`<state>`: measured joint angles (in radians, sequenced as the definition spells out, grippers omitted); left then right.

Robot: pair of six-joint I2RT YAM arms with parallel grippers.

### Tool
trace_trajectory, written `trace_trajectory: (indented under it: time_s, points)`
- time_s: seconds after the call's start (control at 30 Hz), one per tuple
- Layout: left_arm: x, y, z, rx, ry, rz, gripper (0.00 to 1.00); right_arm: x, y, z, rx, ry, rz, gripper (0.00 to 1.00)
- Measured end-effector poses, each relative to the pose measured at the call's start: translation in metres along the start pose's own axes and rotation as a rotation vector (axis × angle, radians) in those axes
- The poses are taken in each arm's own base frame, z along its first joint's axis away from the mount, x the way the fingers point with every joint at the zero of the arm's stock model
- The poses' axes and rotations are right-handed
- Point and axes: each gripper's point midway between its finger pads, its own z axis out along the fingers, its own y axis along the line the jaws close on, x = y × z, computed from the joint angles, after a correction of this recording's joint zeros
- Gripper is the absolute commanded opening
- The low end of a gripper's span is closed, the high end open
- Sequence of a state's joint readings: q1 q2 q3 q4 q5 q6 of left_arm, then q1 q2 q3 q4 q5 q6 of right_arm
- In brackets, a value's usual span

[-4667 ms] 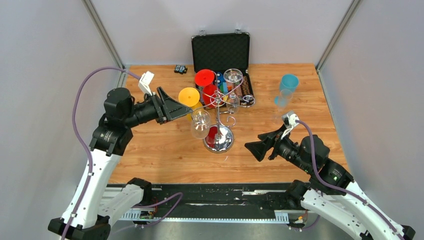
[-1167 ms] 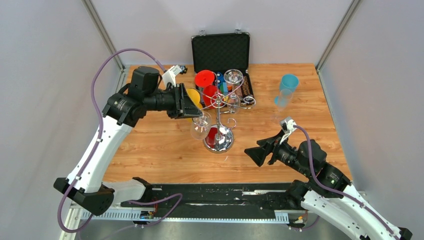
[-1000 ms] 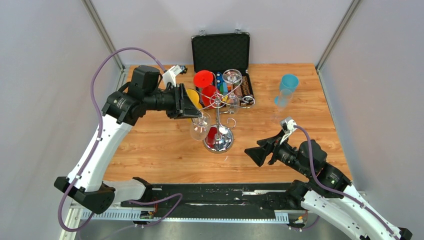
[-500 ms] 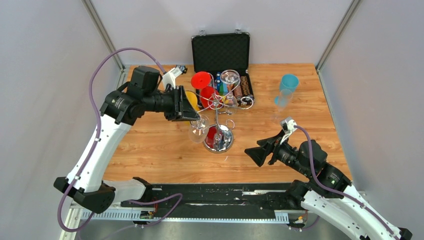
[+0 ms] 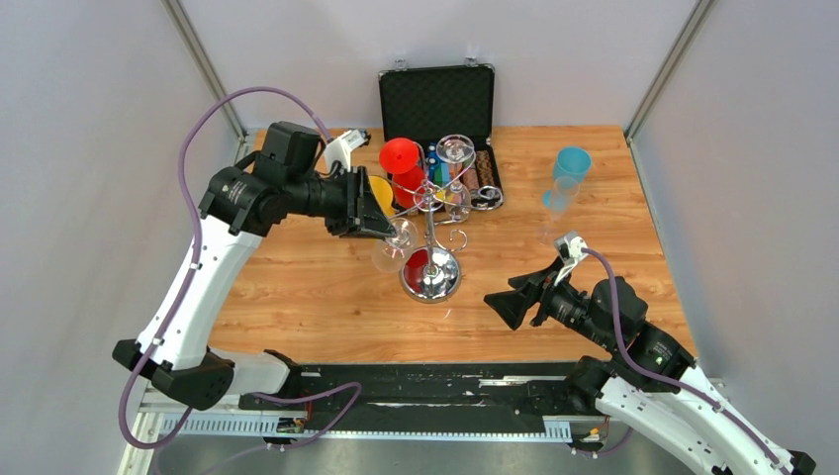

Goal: Take the wine glass off the wine glass rack
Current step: Pick up the wine glass from the wine rack.

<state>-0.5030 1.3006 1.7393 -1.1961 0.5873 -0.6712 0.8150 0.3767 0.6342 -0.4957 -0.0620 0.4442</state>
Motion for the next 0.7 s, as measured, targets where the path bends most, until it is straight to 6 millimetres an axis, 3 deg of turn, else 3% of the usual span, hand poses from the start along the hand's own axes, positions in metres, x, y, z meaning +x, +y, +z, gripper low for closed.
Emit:
trace_trajectory:
  time_s: [0.7]
  points:
    - [-0.0038, -0.0010, 0.0066, 0.018, 0.000, -0.012, 0.38, 0.0002, -0.0002, 0.0001, 0.001, 0.000, 0.000, 0.78]
